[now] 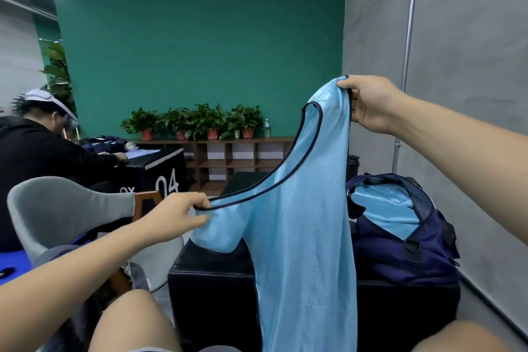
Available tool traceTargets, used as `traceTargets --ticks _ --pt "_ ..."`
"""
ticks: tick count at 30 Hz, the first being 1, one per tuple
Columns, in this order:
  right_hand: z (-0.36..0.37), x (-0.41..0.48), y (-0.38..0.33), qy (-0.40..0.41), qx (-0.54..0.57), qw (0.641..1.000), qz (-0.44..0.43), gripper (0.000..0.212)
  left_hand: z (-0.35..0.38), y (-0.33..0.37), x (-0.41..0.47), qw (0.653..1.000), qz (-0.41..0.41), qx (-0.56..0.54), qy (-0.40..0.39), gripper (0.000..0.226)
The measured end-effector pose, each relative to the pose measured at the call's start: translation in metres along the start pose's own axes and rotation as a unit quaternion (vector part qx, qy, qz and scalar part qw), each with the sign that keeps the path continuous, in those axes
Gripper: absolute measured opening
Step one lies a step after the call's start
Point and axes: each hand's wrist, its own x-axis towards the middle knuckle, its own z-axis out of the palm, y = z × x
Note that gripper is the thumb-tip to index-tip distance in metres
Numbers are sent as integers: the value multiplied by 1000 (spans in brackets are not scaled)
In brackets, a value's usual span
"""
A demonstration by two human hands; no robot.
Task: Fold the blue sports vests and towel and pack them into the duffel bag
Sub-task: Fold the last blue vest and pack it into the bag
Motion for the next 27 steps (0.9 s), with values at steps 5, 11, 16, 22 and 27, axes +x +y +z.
traceTargets --ticks 5,11,16,22,27 --pt "1 1 -2 -9 23 1000 -1 10 -31 -19 17 990 -15 31 138 15" --pt "1 5 -11 4 43 999 -9 13 -65 -20 36 966 -105 -117 207 7" --pt "-3 10 -20 24 -13 999 -26 20 -106 -13 56 915 -134 -287 251 23" --pt "-6 13 -31 59 -58 996 -41 25 -152 13 66 854 -95 -455 234 10" --pt "-6 16 -40 76 -76 993 -49 22 -183 25 71 843 -53 -471 253 12"
